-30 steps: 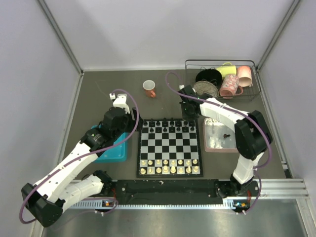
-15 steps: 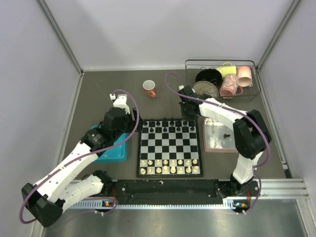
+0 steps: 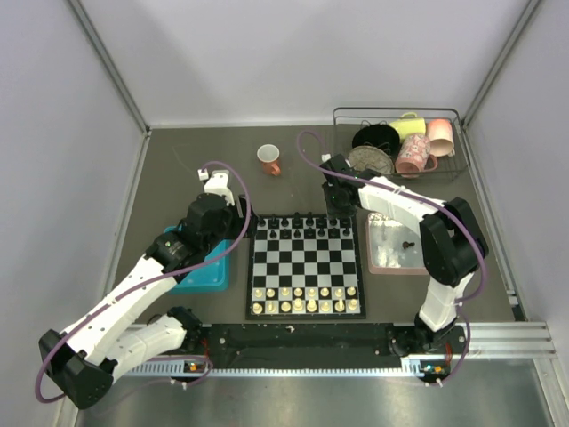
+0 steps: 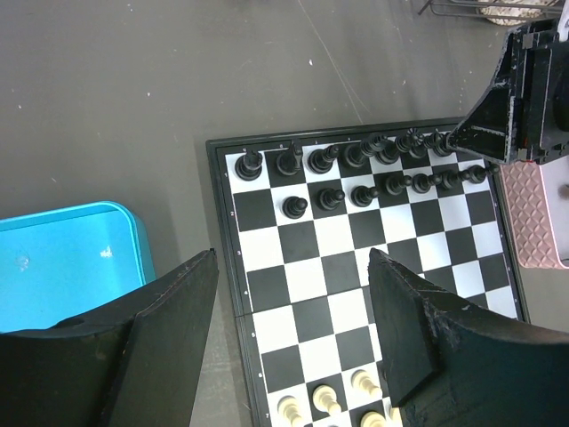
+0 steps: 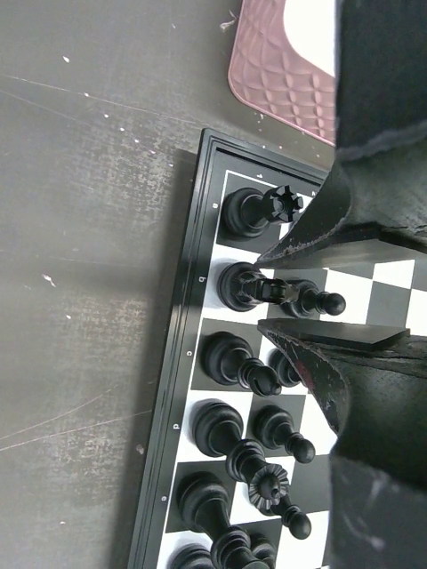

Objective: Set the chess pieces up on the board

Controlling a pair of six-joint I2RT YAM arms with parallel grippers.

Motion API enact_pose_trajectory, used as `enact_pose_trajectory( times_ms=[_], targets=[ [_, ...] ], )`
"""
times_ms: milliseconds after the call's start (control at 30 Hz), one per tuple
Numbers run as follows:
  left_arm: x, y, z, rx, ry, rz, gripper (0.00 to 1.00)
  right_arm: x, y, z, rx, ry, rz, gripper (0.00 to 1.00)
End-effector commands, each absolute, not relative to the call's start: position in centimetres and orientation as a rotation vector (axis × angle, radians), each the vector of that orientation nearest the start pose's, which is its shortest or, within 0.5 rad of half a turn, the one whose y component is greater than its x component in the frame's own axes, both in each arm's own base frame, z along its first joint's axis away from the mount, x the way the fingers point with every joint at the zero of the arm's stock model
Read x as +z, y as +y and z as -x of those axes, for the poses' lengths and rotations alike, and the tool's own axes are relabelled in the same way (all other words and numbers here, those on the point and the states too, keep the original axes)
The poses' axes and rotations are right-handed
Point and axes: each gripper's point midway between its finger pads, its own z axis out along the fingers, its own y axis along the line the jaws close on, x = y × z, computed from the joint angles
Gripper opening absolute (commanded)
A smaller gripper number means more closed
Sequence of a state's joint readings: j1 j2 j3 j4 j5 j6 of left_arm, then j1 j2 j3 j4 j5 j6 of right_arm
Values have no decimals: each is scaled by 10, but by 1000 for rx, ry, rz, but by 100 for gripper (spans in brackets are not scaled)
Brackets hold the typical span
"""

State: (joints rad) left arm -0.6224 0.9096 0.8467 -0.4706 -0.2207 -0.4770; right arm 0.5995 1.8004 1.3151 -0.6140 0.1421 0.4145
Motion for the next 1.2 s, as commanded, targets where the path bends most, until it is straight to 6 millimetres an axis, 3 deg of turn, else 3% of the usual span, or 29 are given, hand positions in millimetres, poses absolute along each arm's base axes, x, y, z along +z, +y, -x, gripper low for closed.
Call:
enact_pose_trajectory(
  times_ms=[0, 300, 400, 567, 633, 667, 700, 733, 800, 833, 900, 933, 1067, 1167],
  targets=[
    [216, -165, -262, -470, 2077, -9, 73, 75, 224, -342, 174, 2623, 203, 28],
    [218, -167, -262, -480, 2075, -13, 73, 104, 229, -351, 211, 2555, 219, 29],
    [219, -168, -263, -477, 2076, -19, 73, 128, 224, -357, 184, 2510, 211, 29],
    [222, -169, -264, -483, 2073, -23, 73, 200, 203, -358, 205, 2336, 148, 31],
    [224, -169, -263, -488, 2068, -23, 73, 209, 186, -353, 184, 2308, 108, 35],
    [225, -170, -263, -494, 2066, -26, 73, 228, 176, -346, 199, 2258, 78, 37],
    [225, -169, -263, -494, 2066, -26, 73, 231, 163, -344, 191, 2249, 24, 39],
    [224, -170, -262, -495, 2068, -29, 73, 222, 151, -336, 181, 2265, -11, 40],
    [222, -170, -261, -504, 2070, -29, 73, 231, 132, -322, 216, 2234, -97, 42],
    [222, -171, -261, -507, 2067, -32, 73, 215, 113, -316, 191, 2266, -154, 42],
    [218, -172, -260, -512, 2075, -38, 73, 213, 94, -305, 188, 2257, -245, 42],
    [219, -172, -260, -515, 2072, -38, 73, 195, 79, -297, 161, 2301, -300, 43],
    [216, -172, -259, -516, 2076, -40, 73, 160, 50, -282, 155, 2367, -478, 43],
    [215, -172, -259, -516, 2079, -44, 73, 135, 41, -274, 133, 2424, -555, 43]
  ],
)
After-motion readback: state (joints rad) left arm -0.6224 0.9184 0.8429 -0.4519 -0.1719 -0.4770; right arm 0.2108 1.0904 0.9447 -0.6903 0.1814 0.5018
